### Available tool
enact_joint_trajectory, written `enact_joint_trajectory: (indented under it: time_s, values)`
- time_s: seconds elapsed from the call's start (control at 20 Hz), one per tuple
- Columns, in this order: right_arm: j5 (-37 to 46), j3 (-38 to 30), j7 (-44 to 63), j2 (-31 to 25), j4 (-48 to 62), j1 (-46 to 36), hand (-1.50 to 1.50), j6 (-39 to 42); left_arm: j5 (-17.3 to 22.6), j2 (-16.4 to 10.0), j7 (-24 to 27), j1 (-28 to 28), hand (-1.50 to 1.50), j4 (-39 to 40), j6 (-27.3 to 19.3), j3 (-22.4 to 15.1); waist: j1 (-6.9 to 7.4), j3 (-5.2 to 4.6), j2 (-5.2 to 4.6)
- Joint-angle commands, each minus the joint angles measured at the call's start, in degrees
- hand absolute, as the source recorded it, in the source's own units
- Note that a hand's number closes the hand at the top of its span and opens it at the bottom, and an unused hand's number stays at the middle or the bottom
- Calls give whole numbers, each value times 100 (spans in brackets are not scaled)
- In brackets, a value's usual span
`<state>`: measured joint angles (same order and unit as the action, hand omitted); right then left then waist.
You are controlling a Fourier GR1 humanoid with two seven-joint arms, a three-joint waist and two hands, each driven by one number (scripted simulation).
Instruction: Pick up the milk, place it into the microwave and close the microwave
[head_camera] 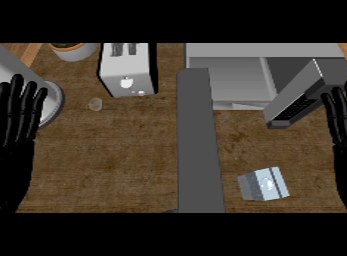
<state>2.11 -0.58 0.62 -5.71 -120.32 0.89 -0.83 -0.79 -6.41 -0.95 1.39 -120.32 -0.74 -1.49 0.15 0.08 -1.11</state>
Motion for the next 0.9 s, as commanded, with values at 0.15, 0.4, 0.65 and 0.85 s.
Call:
enact_joint_trajectory:
  time_s: [0.15, 0.4, 0.65, 0.85]
  values:
    - [1401, 1234, 710, 553, -869, 447, -150, -1191, 260, -190, 449, 361, -150, 1019, 276, 503, -72, -18, 114]
    - [910, 2828, 416, 565, -758, 1178, -150, -1840, 1033, 1, -99, 17, -150, 968, 361, 701, -13, -10, 131]
    - [1722, 3985, 722, 569, -981, 1238, -150, -2779, 1007, 95, 298, -475, -150, 911, 547, 668, -17, -11, 123]
    - [2156, 4748, 21, 570, -614, 1818, -150, -3326, 1186, 57, 751, -1464, -150, 579, 1040, 690, -1, -11, 131]
